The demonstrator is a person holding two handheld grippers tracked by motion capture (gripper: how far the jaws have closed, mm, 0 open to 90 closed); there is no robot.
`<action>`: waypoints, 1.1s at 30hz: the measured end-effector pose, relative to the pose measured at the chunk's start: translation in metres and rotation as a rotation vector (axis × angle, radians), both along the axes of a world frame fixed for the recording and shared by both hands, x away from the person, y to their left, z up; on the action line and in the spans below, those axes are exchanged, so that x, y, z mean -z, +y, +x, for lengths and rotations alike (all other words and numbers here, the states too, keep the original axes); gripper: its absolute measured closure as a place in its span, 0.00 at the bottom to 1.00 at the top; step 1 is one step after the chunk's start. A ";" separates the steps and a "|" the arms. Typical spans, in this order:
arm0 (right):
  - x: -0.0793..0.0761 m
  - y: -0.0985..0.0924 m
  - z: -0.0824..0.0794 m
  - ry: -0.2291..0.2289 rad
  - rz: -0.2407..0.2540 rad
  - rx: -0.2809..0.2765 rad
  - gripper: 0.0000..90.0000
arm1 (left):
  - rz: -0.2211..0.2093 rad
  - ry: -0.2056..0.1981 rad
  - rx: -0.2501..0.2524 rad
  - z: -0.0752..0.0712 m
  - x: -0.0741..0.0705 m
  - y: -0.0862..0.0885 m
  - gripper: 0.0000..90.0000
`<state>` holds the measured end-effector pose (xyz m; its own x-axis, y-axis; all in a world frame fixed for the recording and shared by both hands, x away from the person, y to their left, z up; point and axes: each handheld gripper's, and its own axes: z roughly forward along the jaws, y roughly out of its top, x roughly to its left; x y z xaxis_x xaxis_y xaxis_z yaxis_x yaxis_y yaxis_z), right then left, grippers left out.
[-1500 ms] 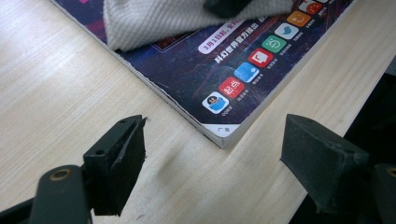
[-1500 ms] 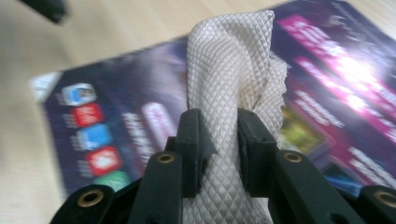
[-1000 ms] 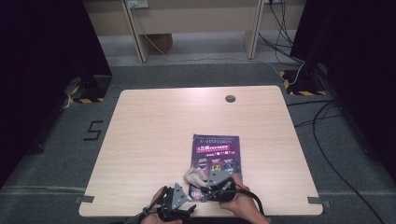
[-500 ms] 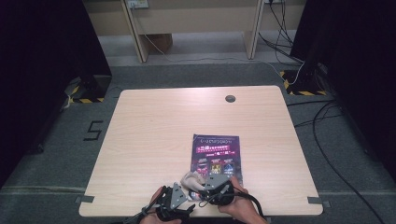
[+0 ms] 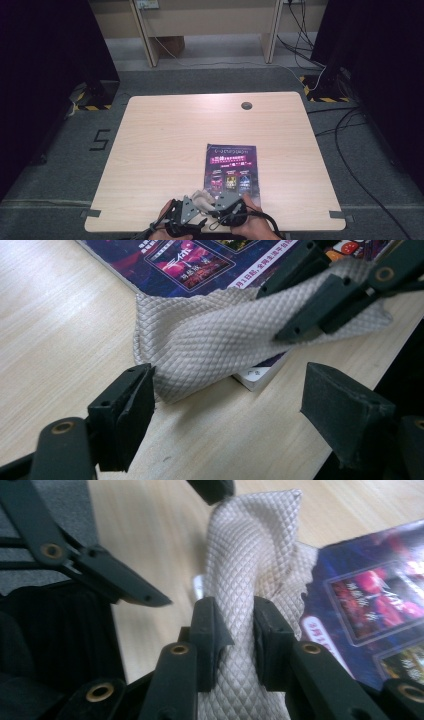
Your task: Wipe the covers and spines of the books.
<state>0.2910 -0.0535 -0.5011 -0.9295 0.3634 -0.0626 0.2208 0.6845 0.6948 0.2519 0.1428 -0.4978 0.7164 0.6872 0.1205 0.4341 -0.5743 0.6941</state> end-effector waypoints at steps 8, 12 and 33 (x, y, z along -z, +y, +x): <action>0.000 -0.021 0.020 0.015 0.012 0.091 0.81 | -0.001 0.001 -0.003 0.001 0.001 0.000 0.23; 0.000 -0.010 0.007 0.003 0.005 0.037 0.81 | 0.000 0.001 -0.003 0.001 0.000 0.000 0.23; -0.001 -0.049 0.044 -0.044 -0.023 0.204 0.83 | 0.004 0.006 0.001 0.001 0.001 0.000 0.23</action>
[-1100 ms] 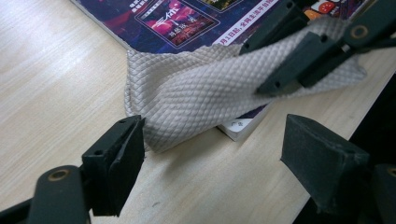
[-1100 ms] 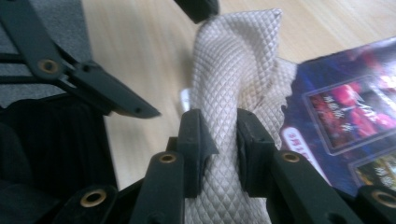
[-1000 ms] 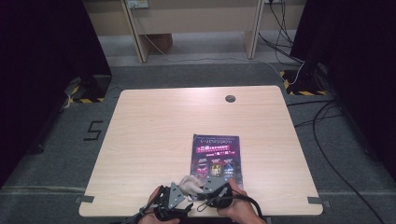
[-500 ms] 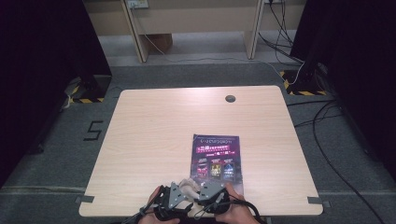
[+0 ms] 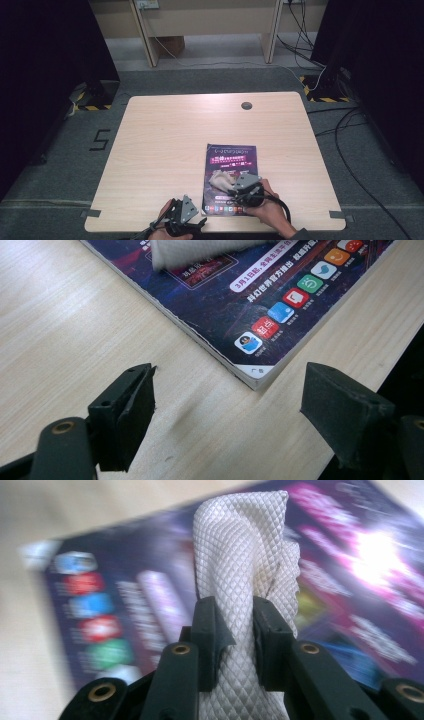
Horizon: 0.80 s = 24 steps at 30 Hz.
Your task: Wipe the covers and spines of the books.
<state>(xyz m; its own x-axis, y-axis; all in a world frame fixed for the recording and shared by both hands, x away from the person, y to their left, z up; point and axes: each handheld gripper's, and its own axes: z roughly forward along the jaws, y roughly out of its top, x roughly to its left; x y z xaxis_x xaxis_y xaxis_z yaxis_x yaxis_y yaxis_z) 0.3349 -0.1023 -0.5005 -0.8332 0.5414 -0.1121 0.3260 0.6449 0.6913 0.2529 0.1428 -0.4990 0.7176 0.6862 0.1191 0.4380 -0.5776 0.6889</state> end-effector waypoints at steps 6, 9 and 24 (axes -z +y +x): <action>0.000 -0.022 0.017 -0.004 -0.010 0.087 0.83 | 0.000 0.002 0.002 0.000 0.000 0.000 0.23; 0.000 -0.024 0.018 -0.005 0.000 0.094 0.83 | 0.004 0.001 0.006 0.000 0.000 -0.001 0.23; 0.001 -0.001 0.002 0.005 0.011 -0.011 0.82 | 0.059 0.002 0.038 -0.002 0.005 -0.006 0.23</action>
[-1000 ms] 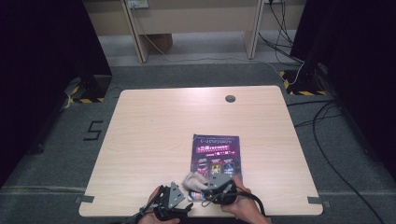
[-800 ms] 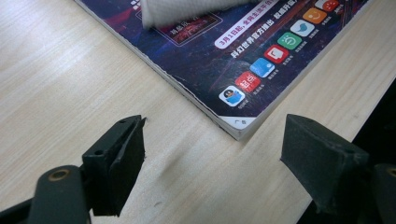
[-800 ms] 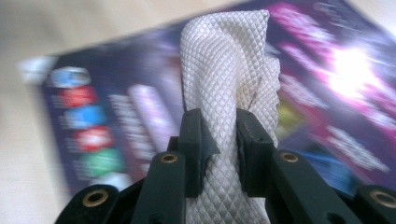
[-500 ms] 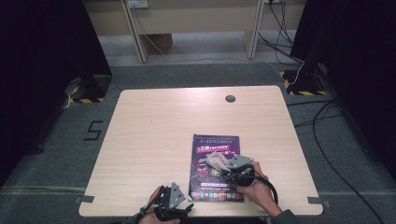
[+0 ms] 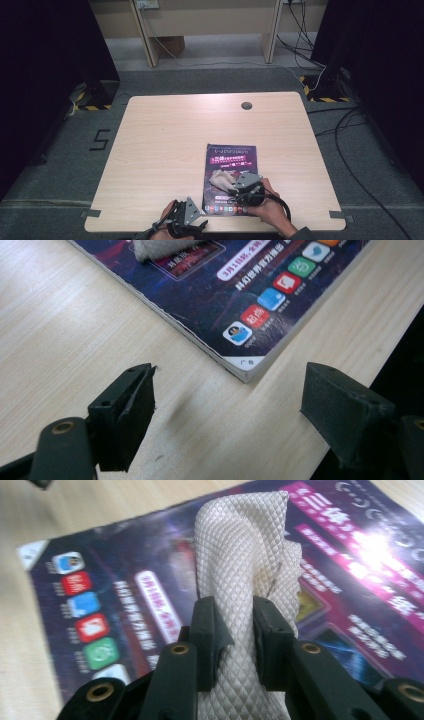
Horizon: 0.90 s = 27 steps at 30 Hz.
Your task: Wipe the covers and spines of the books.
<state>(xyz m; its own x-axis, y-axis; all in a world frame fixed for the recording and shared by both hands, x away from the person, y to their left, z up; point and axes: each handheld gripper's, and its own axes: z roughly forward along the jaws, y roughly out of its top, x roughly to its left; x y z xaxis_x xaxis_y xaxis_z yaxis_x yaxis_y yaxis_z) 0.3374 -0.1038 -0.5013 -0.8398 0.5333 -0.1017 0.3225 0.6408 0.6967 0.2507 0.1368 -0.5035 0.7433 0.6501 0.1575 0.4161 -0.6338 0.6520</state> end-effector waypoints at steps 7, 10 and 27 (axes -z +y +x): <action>-0.001 -0.016 0.014 -0.001 -0.008 0.071 0.82 | 0.014 -0.007 0.018 -0.001 0.001 -0.002 0.23; -0.002 -0.024 0.019 -0.005 -0.016 0.109 0.82 | 0.016 -0.005 0.017 -0.001 0.000 -0.002 0.24; -0.003 -0.054 0.037 -0.016 -0.031 0.218 0.83 | -0.002 -0.010 0.012 -0.001 -0.001 -0.001 0.24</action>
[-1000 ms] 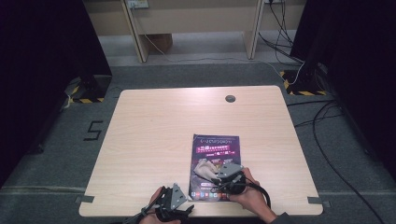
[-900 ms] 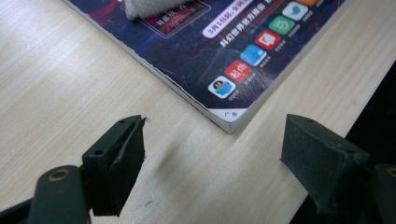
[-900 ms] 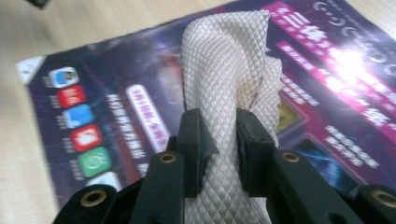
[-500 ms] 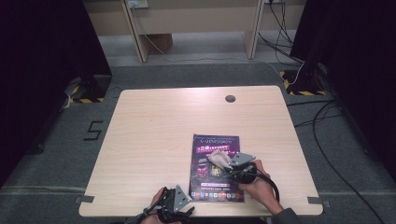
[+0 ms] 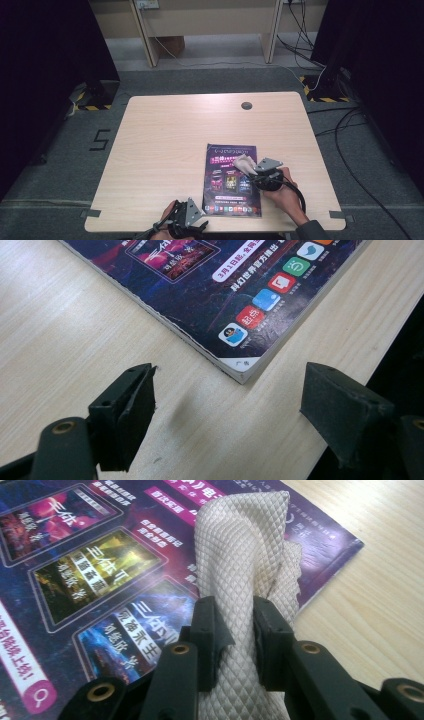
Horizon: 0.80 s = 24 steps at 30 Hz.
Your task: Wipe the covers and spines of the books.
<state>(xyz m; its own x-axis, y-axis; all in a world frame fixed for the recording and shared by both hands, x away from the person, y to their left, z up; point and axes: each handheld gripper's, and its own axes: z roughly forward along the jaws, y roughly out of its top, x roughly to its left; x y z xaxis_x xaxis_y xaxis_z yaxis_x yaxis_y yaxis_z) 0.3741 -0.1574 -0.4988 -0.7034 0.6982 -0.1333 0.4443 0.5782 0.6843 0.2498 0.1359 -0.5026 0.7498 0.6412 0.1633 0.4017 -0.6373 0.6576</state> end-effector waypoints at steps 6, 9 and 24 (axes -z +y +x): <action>-0.001 0.002 -0.003 -0.004 -0.024 0.002 0.83 | -0.001 0.001 -0.001 0.000 0.000 0.000 0.24; -0.001 0.004 -0.009 -0.006 -0.028 -0.031 0.83 | 0.000 -0.001 -0.002 0.000 -0.001 0.000 0.24; 0.000 0.001 -0.009 0.002 0.007 -0.026 0.83 | 0.004 0.003 0.001 0.000 0.000 0.000 0.24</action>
